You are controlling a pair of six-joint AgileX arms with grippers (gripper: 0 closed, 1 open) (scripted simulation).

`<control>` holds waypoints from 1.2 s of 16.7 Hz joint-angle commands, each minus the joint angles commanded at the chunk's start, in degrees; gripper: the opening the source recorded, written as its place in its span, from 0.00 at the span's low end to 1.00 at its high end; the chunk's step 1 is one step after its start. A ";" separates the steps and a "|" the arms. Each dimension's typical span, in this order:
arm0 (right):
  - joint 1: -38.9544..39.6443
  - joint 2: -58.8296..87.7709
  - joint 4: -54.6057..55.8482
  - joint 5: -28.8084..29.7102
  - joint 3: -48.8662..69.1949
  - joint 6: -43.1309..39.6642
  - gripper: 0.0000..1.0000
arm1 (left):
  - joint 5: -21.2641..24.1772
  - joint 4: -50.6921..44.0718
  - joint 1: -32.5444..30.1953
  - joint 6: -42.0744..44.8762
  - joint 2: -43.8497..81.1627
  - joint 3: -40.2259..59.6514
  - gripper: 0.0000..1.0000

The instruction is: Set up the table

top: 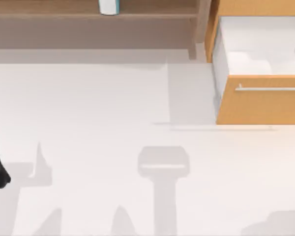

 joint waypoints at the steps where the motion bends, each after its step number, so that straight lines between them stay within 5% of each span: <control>1: 0.44 -0.11 1.68 0.12 0.10 -0.97 1.00 | 0.00 0.00 0.00 0.00 0.00 0.00 1.00; 8: 7.04 2.24 27.88 2.26 -3.16 -15.64 1.00 | 0.00 0.00 0.00 0.00 0.00 0.00 1.00; 20: 23.75 23.99 99.59 12.94 -15.87 -53.85 1.00 | 0.00 0.00 0.00 0.00 0.00 0.00 1.00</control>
